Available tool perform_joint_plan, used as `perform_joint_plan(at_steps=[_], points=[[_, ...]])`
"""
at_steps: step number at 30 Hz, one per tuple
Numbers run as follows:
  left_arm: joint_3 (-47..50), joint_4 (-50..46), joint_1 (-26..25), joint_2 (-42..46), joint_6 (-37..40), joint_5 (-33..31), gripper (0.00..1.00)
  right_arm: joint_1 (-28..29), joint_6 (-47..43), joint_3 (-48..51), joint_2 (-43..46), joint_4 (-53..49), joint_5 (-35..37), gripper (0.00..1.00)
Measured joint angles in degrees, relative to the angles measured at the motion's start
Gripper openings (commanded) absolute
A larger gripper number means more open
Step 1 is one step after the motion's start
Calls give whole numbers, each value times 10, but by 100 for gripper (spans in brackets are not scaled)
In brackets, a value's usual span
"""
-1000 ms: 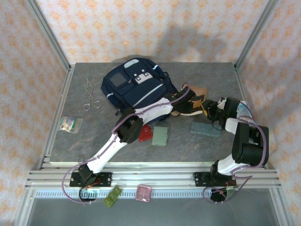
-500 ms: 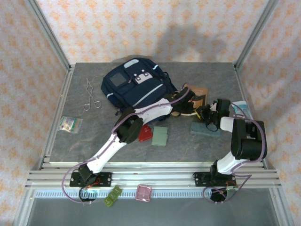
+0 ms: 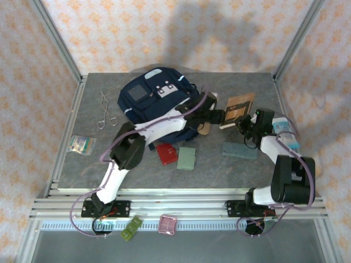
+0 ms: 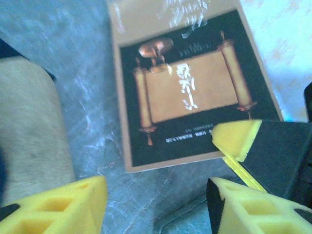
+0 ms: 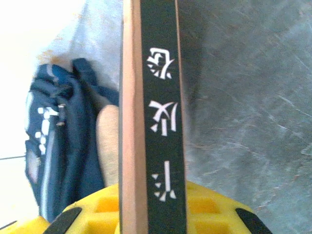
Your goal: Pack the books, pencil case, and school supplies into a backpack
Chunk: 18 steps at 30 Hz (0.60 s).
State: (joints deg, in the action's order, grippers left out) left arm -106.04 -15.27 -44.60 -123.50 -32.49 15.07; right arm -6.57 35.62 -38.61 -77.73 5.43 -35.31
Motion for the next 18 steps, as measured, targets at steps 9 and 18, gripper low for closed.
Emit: perform_joint_plan(at_steps=[9, 18], points=[[223, 256, 122, 205, -106, 84, 72, 2, -14, -74, 122, -26, -51, 0], [380, 492, 181, 261, -220, 205, 77, 65, -12, -115, 149, -20, -173, 0]])
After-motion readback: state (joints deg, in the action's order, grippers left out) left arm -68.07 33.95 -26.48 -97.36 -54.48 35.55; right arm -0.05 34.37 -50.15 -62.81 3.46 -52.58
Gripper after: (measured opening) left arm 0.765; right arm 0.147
